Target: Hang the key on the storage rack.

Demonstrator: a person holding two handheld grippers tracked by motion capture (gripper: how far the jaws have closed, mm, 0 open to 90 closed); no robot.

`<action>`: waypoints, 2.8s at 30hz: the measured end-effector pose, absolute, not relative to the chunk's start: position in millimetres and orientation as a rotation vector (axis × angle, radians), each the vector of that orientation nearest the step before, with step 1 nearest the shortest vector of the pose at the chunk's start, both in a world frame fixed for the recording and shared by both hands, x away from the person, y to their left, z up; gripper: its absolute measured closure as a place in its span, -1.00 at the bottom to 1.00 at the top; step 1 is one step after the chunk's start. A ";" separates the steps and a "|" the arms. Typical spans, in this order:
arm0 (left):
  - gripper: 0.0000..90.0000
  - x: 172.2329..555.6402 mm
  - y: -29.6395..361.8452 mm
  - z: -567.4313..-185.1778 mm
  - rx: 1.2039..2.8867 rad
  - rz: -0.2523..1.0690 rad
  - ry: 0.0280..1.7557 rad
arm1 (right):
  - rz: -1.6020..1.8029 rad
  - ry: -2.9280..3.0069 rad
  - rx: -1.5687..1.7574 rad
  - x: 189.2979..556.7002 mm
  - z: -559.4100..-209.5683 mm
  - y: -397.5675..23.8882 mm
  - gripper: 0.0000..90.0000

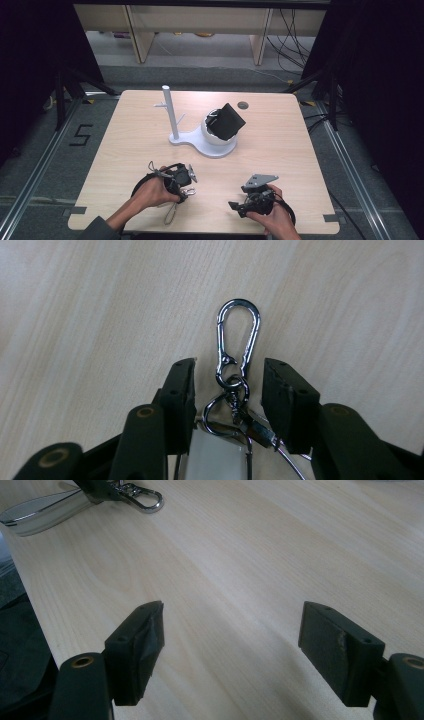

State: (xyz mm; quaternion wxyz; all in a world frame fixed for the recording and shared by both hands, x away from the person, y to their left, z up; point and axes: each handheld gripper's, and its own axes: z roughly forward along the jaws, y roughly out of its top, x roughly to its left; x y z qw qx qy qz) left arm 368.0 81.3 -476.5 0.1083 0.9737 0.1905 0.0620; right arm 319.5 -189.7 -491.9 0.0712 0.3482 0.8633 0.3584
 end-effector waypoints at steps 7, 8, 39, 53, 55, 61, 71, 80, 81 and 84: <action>0.38 372.6 70.9 -478.5 2.931 0.152 0.525 | 1.094 2.598 1.050 318.7 -492.8 -188.0 -0.39; 0.41 372.6 69.6 -478.6 2.939 0.139 0.533 | 1.071 2.615 1.043 318.6 -491.8 -188.6 -0.39; 0.67 379.9 65.8 -471.0 3.017 0.075 0.410 | 1.080 2.619 1.044 319.7 -493.1 -188.4 -0.39; 0.67 383.9 86.1 -434.8 2.948 0.134 0.461 | 1.095 2.604 1.056 320.6 -494.7 -188.2 -0.39; 0.67 387.0 91.7 -425.0 2.934 0.159 0.475 | 1.075 2.622 1.051 320.6 -494.2 -188.6 -0.39; 0.67 394.2 107.8 -399.5 2.905 0.204 0.528 | 1.104 2.606 1.063 321.1 -495.7 -188.1 -0.39; 0.67 410.9 136.7 -359.0 2.855 0.279 0.618 | 1.117 2.621 1.070 321.6 -496.5 -187.8 -0.39; 0.67 425.1 158.4 -325.1 2.850 0.340 0.721 | 1.104 2.632 1.065 322.7 -495.8 -188.8 -0.39; 0.67 425.1 158.4 -325.1 2.850 0.340 0.721 | 1.104 2.632 1.065 322.7 -495.8 -188.8 -0.39; 0.67 431.5 166.0 -313.1 2.816 0.370 0.775 | 1.121 2.624 1.066 322.2 -497.4 -188.0 -0.39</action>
